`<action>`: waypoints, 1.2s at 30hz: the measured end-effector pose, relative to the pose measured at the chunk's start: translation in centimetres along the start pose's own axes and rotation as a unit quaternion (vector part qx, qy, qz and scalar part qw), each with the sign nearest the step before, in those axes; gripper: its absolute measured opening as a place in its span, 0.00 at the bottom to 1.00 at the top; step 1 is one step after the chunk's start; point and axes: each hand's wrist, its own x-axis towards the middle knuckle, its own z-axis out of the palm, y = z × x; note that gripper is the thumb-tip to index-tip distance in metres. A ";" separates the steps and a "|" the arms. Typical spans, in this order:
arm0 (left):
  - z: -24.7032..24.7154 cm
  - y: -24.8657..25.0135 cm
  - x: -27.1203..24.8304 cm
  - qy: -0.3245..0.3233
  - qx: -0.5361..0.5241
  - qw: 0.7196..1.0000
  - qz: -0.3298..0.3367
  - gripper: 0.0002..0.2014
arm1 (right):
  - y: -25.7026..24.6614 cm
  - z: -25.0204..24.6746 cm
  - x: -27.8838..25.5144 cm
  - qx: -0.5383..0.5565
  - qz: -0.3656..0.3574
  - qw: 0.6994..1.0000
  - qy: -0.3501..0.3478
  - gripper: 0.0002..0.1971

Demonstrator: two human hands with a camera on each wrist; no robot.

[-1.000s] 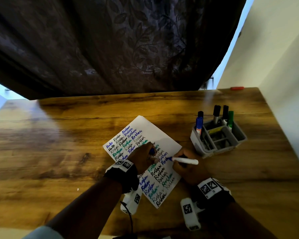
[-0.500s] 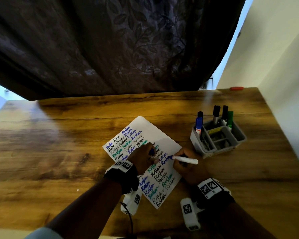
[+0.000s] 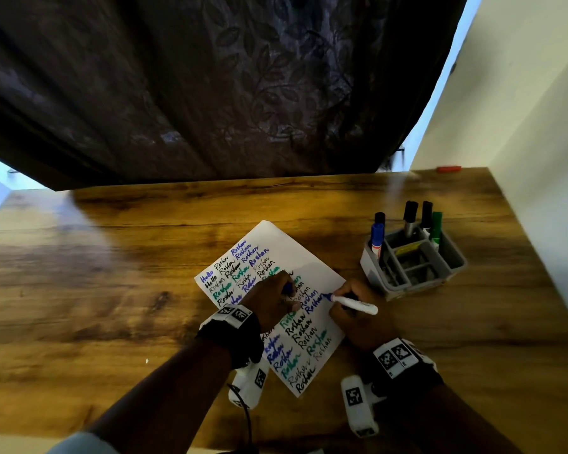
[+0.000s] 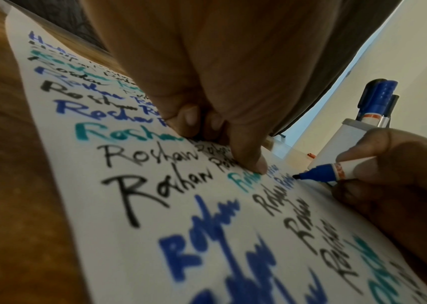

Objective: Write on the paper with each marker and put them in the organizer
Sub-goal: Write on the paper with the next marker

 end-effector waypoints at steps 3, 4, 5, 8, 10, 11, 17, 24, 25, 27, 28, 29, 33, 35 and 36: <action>0.1 -0.1 0.1 0.003 0.004 1.000 0.004 0.13 | -0.8 -0.3 0.1 0.025 -0.038 0.999 0.026 0.08; 0.1 -0.1 0.1 0.001 0.003 1.000 0.003 0.13 | -1.2 -0.3 0.3 0.055 -0.056 0.996 0.043 0.05; 0.1 -0.2 0.1 -0.002 0.002 1.000 0.001 0.13 | -1.2 -0.4 0.4 0.087 -0.062 0.993 0.051 0.15; 0.1 -0.2 0.1 -0.006 -0.005 1.000 -0.001 0.12 | -0.8 -0.6 0.6 0.103 -0.059 0.992 0.047 0.15; 0.0 -0.3 0.0 -0.002 -0.006 1.000 0.003 0.11 | -1.1 -0.7 0.7 0.084 -0.055 0.994 0.039 0.10; 0.0 -0.4 -0.1 0.000 -0.007 1.000 0.004 0.12 | -1.3 -0.9 0.7 0.072 -0.049 0.996 0.030 0.10; -0.4 -0.3 -0.6 0.001 -0.046 0.999 0.001 0.14 | -4.9 -2.6 0.0 0.069 -0.015 0.998 -0.004 0.07; -2.3 -0.4 -0.4 0.027 -0.088 0.994 0.053 0.09 | -10.4 -3.6 -0.2 0.159 -0.058 0.985 0.026 0.05; -2.6 -0.1 -0.5 0.038 -0.089 0.993 0.073 0.09 | -11.0 -3.7 -0.1 0.154 -0.062 0.986 0.027 0.05; -3.1 0.5 -0.7 0.055 -0.097 0.988 0.108 0.08 | -12.1 -3.5 0.2 0.134 -0.078 0.988 0.029 0.10; -3.3 0.8 -0.9 0.059 -0.103 0.986 0.121 0.07 | -12.5 -3.4 0.3 0.125 -0.088 0.988 0.029 0.11; -3.4 1.0 -1.0 0.061 -0.108 0.984 0.129 0.06 | -12.8 -3.2 0.4 0.116 -0.095 0.988 0.028 0.11; -3.6 1.8 -1.7 0.071 -0.123 0.980 0.141 0.08 | -13.7 -2.8 0.5 0.071 -0.101 0.992 0.027 0.04; -3.8 1.9 -2.0 0.068 -0.128 0.978 0.149 0.08 | -13.8 -2.7 0.4 0.044 -0.099 0.994 0.021 0.03; -3.9 1.9 -2.2 0.064 -0.121 0.979 0.152 0.08 | -13.8 -2.6 0.4 0.032 -0.097 0.995 0.020 0.03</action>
